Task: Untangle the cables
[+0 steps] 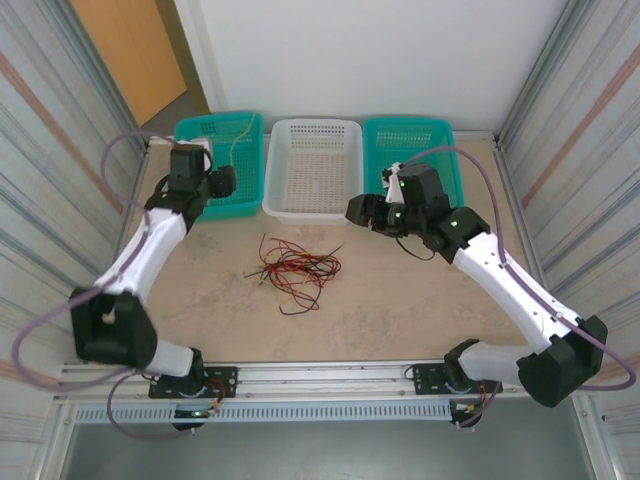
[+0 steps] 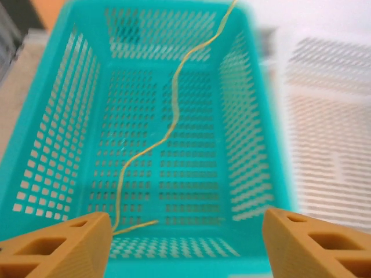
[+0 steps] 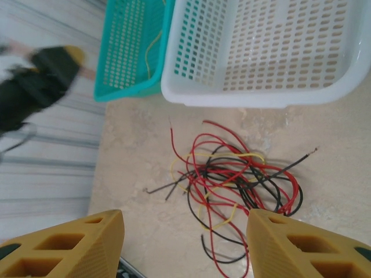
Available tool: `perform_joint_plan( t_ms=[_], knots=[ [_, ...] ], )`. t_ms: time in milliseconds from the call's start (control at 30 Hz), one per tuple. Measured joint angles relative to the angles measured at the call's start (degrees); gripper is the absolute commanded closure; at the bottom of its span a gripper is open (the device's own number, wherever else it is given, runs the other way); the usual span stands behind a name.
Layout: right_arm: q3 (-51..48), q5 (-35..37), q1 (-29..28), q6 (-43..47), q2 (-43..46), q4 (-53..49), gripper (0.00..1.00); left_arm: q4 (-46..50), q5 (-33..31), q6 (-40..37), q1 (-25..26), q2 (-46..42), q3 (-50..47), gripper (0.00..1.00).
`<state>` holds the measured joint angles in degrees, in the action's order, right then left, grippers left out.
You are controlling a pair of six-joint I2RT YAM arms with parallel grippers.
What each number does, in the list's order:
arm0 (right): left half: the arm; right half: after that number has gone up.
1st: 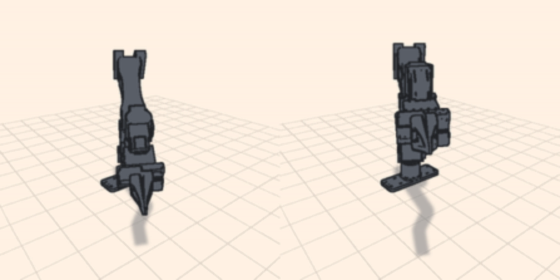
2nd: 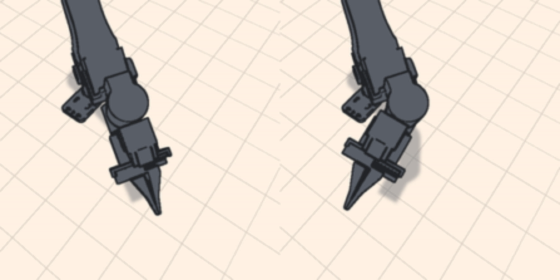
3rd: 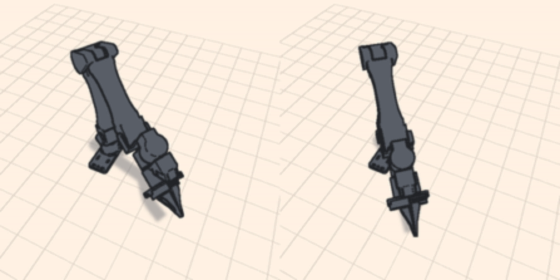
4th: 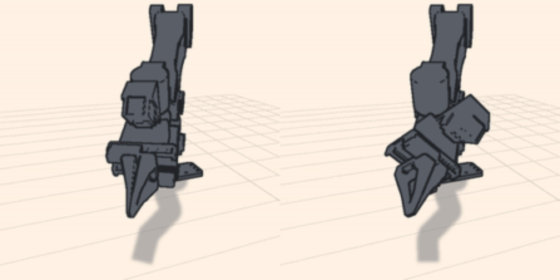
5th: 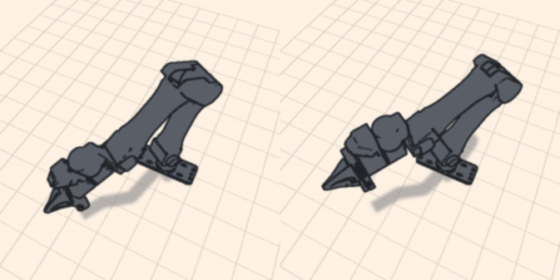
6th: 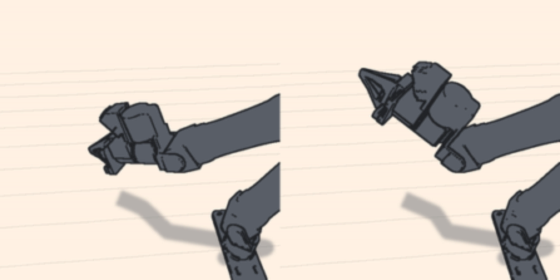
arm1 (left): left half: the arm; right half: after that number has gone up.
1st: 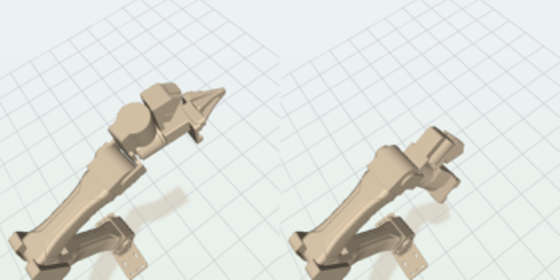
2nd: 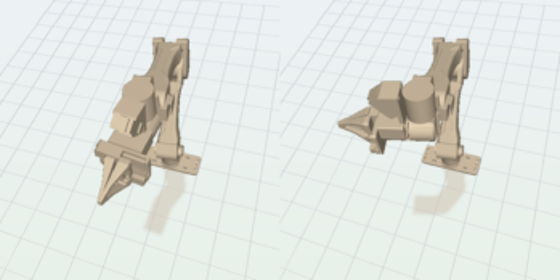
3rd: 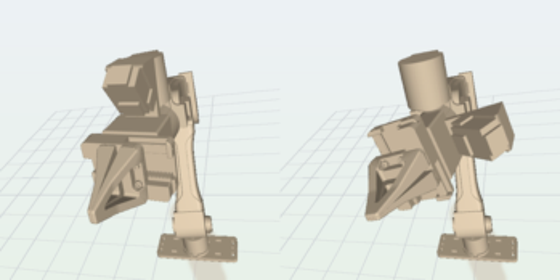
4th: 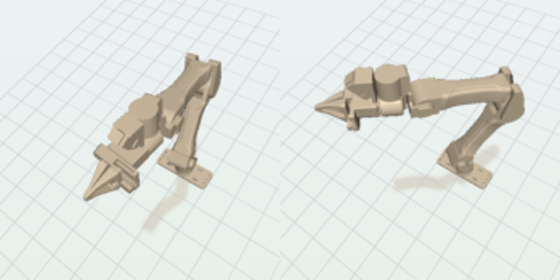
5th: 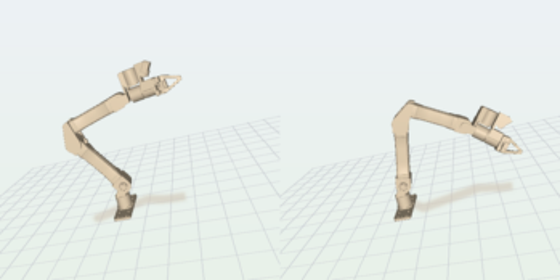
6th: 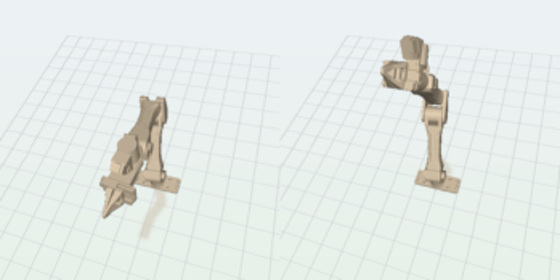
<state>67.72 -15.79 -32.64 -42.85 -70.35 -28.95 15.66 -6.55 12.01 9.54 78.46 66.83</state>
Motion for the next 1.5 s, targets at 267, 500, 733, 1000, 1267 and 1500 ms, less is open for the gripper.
perform_joint_plan(
  t_ms=[267, 500, 733, 1000, 1267, 1500],
  knots=[
    [2.2, 24.2, -14.3, -1.9, -5.9, -7.7, 0.09, 4.7, 11.5, 8.9, 10.8, -22.6, -13.9, 0.38],
    [2.1, 39.1, -22.6, -4.9, -15.7, -8.6, 0.17, 14.6, 13.4, 18.0, 20.1, -26.8, -31.7, 0.38],
    [2.1, 30.9, -25.5, -5.0, -22.4, -2.4, 0.37, 15.2, 14.2, 25.4, 20.0, -30.0, -32.8, 0.46],
    [2.1, 23.6, -26.8, -6.5, -27.8, -0.5, 0.59, 16.2, 12.4, 28.4, 16.9, -25.2, -32.8, 0.71],
    [5.3, 19.4, -24.6, -5.6, -28.2, 0.4, 0.79, 14.7, 11.9, 30.6, 7.3, -20.5, -33.0, 0.58],
    [6.4, 16.8, -22.0, -4.5, -29.5, 0.5, 0.83, 11.0, 13.0, 29.0, 4.3, -13.8, -29.9, 0.6]
  ],
)
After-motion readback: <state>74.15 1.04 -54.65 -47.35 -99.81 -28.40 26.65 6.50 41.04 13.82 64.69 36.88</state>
